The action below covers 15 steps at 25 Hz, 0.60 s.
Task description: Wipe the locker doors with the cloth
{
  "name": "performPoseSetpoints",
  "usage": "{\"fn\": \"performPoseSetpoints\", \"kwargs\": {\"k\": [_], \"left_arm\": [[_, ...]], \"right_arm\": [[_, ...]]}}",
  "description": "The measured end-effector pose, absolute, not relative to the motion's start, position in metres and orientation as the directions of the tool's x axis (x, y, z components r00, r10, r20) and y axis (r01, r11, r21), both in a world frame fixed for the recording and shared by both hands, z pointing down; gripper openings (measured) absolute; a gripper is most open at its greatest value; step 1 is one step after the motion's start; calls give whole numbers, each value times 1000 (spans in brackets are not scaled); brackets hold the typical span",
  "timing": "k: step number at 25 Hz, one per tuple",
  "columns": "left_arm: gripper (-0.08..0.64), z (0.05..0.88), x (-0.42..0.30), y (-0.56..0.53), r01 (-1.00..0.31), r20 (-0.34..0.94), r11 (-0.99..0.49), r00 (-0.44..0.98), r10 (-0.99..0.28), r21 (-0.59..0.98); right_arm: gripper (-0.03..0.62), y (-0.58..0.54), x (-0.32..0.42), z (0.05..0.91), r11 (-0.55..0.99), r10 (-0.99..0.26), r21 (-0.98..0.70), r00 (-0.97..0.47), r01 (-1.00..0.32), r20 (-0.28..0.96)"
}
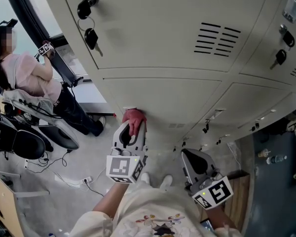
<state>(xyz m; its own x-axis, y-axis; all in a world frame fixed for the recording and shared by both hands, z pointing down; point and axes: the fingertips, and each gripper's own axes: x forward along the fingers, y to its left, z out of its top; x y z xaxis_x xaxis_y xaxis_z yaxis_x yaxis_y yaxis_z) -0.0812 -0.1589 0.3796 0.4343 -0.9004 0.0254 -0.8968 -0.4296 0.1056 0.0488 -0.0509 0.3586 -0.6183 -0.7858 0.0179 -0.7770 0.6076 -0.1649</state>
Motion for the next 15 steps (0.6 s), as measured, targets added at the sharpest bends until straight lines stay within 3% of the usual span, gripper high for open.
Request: {"fn": "performPoseSetpoints", "kwargs": {"k": [10, 15], "left_arm": [[110, 380, -63, -155, -883, 34, -463, 466, -884, 84], [110, 380, -29, -150, -833, 36, -550, 553, -833, 67]], "right_arm": [[6, -50, 51, 358, 599, -793, -165, -609, -784, 17], [6, -48, 57, 358, 581, -807, -166, -591, -797, 13]]}}
